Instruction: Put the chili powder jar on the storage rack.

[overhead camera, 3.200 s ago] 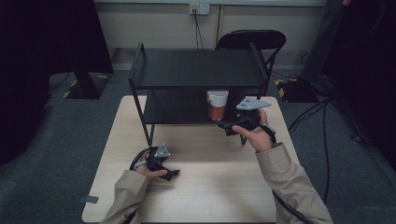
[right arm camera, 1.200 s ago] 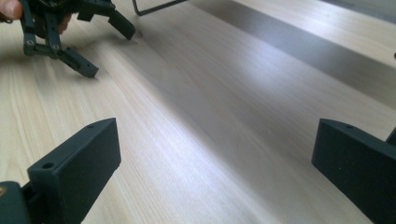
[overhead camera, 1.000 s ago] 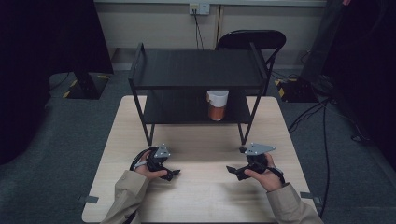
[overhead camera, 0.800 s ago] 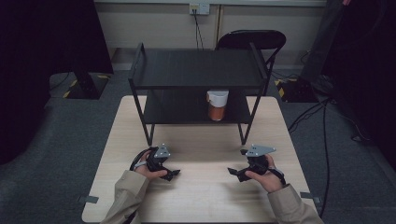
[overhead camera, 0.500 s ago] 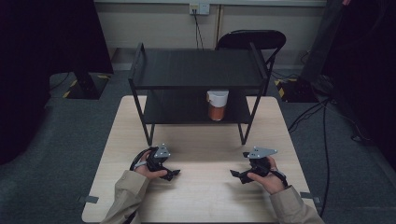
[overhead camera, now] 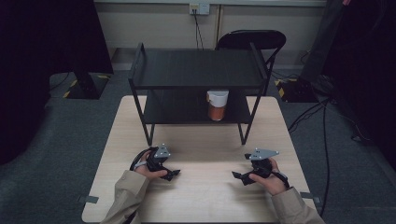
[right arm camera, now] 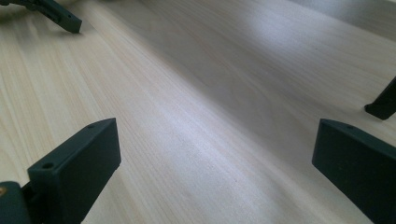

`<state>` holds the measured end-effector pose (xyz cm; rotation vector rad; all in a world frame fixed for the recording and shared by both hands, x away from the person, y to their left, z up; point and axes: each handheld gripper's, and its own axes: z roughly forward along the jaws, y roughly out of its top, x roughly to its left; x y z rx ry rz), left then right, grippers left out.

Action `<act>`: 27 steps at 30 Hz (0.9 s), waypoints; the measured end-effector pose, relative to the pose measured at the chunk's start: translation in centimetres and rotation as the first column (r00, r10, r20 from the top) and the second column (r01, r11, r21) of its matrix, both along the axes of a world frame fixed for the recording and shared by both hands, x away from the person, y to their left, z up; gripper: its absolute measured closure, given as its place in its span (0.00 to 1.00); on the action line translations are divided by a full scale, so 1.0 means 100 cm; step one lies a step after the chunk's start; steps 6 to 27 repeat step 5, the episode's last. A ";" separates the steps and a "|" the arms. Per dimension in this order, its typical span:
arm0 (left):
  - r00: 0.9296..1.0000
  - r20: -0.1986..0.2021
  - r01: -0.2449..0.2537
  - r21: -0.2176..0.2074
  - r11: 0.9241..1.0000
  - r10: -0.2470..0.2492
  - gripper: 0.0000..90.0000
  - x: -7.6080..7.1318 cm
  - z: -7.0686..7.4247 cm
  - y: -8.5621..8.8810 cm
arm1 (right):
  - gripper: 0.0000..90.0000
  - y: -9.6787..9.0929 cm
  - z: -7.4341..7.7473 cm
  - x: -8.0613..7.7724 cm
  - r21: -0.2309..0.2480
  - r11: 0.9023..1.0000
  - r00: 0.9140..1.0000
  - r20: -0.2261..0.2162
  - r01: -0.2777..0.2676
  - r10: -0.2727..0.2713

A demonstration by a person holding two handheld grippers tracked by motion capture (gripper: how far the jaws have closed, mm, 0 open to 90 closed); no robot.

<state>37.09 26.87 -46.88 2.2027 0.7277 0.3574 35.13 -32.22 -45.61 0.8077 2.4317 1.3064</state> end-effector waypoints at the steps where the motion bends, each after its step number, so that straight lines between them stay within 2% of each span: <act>1: 1.000 0.000 0.000 0.000 1.000 0.000 0.00 0.000 0.000 0.000 | 0.00 0.000 0.000 0.000 0.001 1.000 1.000 -0.001 0.001 -0.001; 27: 1.000 0.001 0.001 -0.001 1.000 -0.001 0.00 0.000 0.000 0.000 | 0.00 0.000 -0.001 0.002 0.000 1.000 1.000 -0.008 -0.001 0.001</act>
